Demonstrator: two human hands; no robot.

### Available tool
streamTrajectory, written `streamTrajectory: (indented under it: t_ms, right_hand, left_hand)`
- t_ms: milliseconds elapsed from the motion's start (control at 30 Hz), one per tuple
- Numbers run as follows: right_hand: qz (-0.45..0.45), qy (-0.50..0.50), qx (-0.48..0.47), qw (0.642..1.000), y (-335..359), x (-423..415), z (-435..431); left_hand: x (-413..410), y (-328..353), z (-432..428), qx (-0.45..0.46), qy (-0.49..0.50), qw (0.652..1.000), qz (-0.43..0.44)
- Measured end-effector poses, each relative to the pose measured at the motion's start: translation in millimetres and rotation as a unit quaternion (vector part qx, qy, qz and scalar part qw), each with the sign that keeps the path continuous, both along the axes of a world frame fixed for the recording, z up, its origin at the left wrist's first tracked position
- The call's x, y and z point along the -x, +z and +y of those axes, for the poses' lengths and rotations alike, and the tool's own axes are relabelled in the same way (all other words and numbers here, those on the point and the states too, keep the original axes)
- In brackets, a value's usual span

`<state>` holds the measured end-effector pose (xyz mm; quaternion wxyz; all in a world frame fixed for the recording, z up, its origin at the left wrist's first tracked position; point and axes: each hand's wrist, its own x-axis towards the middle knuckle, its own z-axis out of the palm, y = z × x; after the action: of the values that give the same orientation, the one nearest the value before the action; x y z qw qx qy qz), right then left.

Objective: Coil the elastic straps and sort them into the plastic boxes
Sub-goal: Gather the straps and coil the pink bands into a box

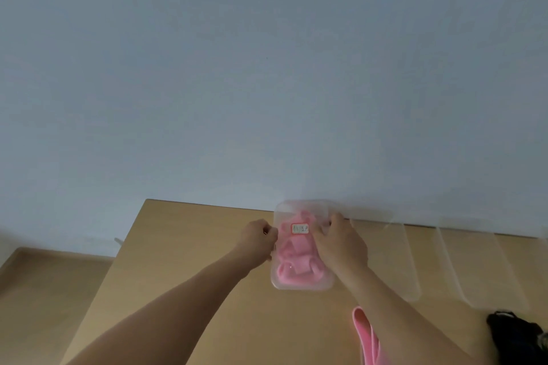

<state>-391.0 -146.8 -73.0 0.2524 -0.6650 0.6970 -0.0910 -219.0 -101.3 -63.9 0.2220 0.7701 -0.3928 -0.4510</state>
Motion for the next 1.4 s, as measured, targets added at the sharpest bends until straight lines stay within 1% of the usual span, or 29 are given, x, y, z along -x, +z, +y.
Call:
streamTrajectory:
  t_ms: [67,133,167,233,267,333,400,500,600,767,933,1033,1233,1400]
  right_hand:
    - [-0.015,-0.019,0.009,1.0,1,1,1]
    - [-0.028,-0.02,0.005,0.999,1,3,1]
    - [-0.031,-0.014,-0.002,0.999,1,4,0]
    - [-0.029,-0.004,-0.011,1.0,1,4,-2]
    - [-0.024,-0.002,-0.011,1.0,2,3,-3]
    - [-0.017,-0.001,-0.009,1.0,1,2,-4]
    - [-0.016,0.001,-0.004,1.0,1,1,-3]
    - [-0.001,0.006,0.006,1.0,0,1,-2]
    - [0.007,0.018,0.009,1.0,-1,1,-1]
    - [0.025,0.035,0.012,0.999,-1,2,-10]
    - [-0.016,0.025,0.058,0.998,3,-3,-24]
    - [-0.005,0.029,0.071,0.997,1,-6,-30]
    - [-0.005,-0.01,0.013,1.0,7,-10,-42]
    - [-0.011,-0.002,-0.006,1.0,6,-2,-2]
  left_hand:
    - [-2,-5,2,-0.003,0.022,0.999,0.034]
    - [-1,-8,-1,0.008,0.026,0.999,0.032]
    - [1,-9,-2,0.022,0.02,1.0,0.008]
    - [7,-12,-7,0.072,-0.014,0.992,-0.099]
    - [12,-13,-7,0.101,-0.043,0.98,-0.168]
    - [23,-12,-8,0.153,-0.119,0.938,-0.287]
    - [35,-14,-7,0.181,-0.2,0.902,-0.336]
    - [49,-23,-5,0.163,-0.291,0.864,-0.378]
    - [54,-31,0,0.145,-0.316,0.855,-0.385]
    - [51,-38,0,0.162,-0.341,0.84,-0.39]
    - [46,-42,0,0.189,-0.336,0.828,-0.408]
    - [43,-42,1,0.19,-0.345,0.82,-0.416]
    - [40,-45,0,0.188,-0.348,0.823,-0.409]
    - [40,-45,0,0.178,-0.342,0.829,-0.405]
